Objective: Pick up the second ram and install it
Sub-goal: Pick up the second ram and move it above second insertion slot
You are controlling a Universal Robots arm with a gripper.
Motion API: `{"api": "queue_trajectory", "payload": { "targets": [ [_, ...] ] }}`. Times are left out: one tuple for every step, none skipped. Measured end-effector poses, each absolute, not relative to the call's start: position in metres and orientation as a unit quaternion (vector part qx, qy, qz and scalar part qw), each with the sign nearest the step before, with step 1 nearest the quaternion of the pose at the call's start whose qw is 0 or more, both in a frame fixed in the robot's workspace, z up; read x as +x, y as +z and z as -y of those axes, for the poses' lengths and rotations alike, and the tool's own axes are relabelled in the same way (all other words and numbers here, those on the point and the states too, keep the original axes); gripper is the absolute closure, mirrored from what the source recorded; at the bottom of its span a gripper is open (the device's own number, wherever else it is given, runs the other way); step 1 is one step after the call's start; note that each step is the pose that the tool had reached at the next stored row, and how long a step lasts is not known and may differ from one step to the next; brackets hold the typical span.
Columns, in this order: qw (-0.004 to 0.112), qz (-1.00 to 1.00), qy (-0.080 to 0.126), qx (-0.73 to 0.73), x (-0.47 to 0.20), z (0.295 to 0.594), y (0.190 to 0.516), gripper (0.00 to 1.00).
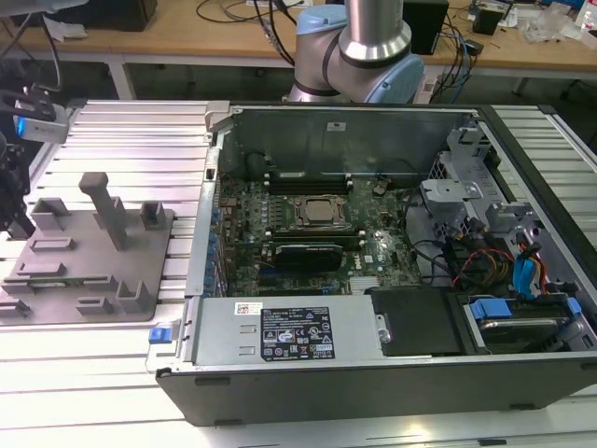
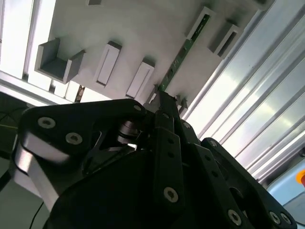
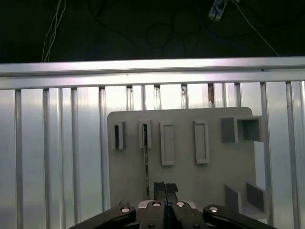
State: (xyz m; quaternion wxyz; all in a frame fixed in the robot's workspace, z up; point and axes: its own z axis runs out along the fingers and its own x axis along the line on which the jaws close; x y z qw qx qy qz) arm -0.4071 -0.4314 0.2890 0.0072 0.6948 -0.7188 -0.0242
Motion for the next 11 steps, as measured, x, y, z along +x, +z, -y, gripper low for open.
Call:
{"api": "queue_trajectory", "payload": {
  "targets": [
    [0.007, 0.719, -0.024, 0.695, -0.407, 0.432, 0.287, 0.92],
    [0.007, 0.719, -0.024, 0.695, -0.407, 0.434, 0.285, 0.92],
    [0.007, 0.719, -0.024, 0.695, -0.407, 0.436, 0.284, 0.92],
    [0.007, 0.719, -0.024, 0.695, -0.407, 0.439, 0.282, 0.92],
    [0.007, 0.719, -0.024, 0.695, -0.407, 0.440, 0.280, 0.92],
    [0.007, 0.719, -0.024, 0.695, -0.407, 0.442, 0.277, 0.92],
    [0.007, 0.719, -0.024, 0.695, -0.406, 0.444, 0.275, 0.92],
    [0.007, 0.719, -0.024, 0.695, -0.405, 0.445, 0.273, 0.92],
    [0.007, 0.719, -0.024, 0.695, -0.405, 0.445, 0.271, 0.92],
    [0.007, 0.719, -0.024, 0.695, -0.405, 0.445, 0.268, 0.92],
    [0.007, 0.719, -0.024, 0.695, -0.405, 0.445, 0.266, 0.92]
  ]
}}
